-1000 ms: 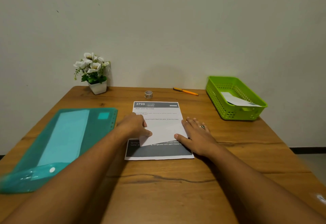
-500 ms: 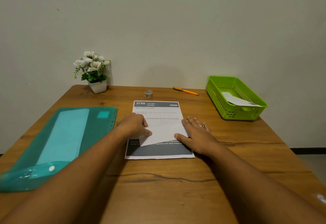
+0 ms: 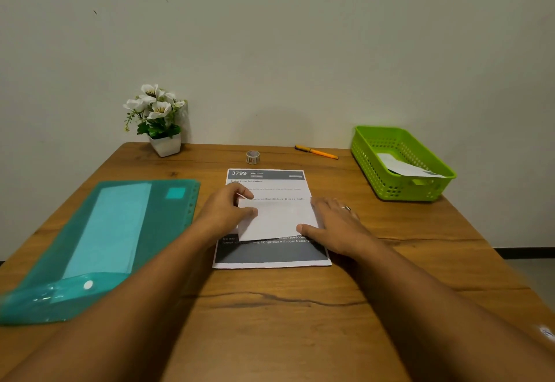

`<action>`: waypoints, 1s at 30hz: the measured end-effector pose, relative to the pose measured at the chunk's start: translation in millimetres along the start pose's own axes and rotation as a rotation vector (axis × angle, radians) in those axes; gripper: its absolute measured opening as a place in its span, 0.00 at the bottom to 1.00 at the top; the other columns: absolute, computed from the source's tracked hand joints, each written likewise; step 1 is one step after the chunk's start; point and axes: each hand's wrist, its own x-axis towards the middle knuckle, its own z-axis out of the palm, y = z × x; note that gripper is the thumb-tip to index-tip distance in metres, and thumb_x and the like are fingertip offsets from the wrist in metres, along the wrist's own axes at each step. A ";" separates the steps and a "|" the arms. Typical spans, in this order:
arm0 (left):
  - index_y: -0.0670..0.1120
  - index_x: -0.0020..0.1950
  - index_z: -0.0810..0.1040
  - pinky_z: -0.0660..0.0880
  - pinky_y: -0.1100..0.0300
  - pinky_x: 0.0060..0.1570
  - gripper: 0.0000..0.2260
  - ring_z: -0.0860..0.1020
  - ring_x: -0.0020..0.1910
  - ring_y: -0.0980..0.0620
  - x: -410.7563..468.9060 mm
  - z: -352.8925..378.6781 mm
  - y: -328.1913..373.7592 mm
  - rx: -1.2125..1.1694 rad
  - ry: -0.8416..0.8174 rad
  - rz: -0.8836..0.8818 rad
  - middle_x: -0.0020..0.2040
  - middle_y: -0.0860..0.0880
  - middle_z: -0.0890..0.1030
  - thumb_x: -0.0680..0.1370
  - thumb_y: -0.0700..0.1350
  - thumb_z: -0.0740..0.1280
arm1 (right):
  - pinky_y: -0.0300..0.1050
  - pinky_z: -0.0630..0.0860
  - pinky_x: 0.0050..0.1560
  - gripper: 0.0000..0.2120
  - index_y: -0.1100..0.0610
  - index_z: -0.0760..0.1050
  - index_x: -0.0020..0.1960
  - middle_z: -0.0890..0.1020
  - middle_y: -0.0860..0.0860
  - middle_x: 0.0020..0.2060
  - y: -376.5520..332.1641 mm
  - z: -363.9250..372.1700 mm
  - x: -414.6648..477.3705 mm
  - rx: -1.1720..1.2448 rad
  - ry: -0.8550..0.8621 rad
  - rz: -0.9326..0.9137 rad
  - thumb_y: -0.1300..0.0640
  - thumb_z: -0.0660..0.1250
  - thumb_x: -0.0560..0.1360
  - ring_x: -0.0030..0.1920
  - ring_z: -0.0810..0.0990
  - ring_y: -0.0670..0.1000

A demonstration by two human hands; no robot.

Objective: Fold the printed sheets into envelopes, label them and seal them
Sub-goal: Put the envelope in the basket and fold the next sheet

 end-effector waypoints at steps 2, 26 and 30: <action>0.53 0.53 0.80 0.83 0.49 0.46 0.10 0.83 0.49 0.46 -5.1 -3.7 1.7 -0.202 0.032 0.050 0.49 0.46 0.84 0.76 0.42 0.76 | 0.63 0.52 0.81 0.37 0.50 0.59 0.81 0.60 0.54 0.81 -11.4 -8.4 -1.7 -0.028 0.111 -0.033 0.37 0.67 0.78 0.82 0.54 0.58; 0.44 0.49 0.87 0.77 0.62 0.47 0.06 0.82 0.46 0.56 -33.4 -65.8 100.3 -0.517 0.267 0.480 0.45 0.48 0.88 0.78 0.45 0.74 | 0.46 0.73 0.40 0.09 0.53 0.81 0.48 0.83 0.46 0.40 -100.3 -88.7 -13.2 0.571 0.489 -0.468 0.54 0.65 0.83 0.42 0.80 0.47; 0.46 0.46 0.87 0.75 0.67 0.47 0.02 0.81 0.44 0.60 -29.2 -74.2 97.4 -0.615 0.331 0.427 0.42 0.53 0.87 0.78 0.42 0.74 | 0.49 0.74 0.42 0.09 0.54 0.81 0.47 0.83 0.47 0.39 -78.3 -79.8 -8.9 0.563 0.441 -0.450 0.55 0.65 0.83 0.42 0.80 0.49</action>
